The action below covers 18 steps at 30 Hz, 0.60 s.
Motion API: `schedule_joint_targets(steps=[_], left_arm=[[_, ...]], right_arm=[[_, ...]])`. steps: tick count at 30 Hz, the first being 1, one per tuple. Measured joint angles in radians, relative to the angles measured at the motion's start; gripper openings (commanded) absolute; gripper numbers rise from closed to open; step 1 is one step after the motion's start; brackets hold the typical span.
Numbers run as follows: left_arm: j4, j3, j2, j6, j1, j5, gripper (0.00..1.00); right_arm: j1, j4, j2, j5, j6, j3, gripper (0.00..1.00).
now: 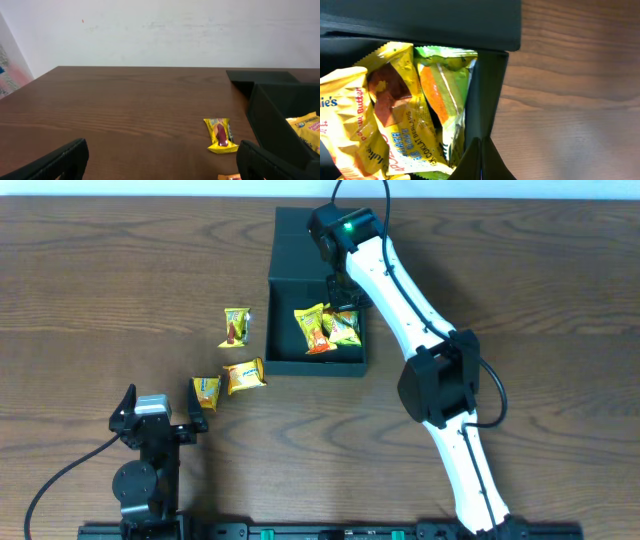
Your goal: Pack container
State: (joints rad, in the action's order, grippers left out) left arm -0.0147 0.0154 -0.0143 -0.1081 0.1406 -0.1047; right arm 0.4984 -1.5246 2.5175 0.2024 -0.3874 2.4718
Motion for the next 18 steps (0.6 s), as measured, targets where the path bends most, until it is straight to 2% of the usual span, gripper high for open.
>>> schedule_joint_targets(steps=[6, 18], left_arm=[[0.0, 0.0, 0.0, 0.0, 0.0, 0.0, 0.95], [0.0, 0.0, 0.0, 0.0, 0.0, 0.0, 0.96]], right_arm=[[0.029, 0.009, 0.011, -0.08, 0.011, -0.022, 0.02], [0.061, 0.001, 0.011, -0.025, 0.001, -0.021, 0.02]])
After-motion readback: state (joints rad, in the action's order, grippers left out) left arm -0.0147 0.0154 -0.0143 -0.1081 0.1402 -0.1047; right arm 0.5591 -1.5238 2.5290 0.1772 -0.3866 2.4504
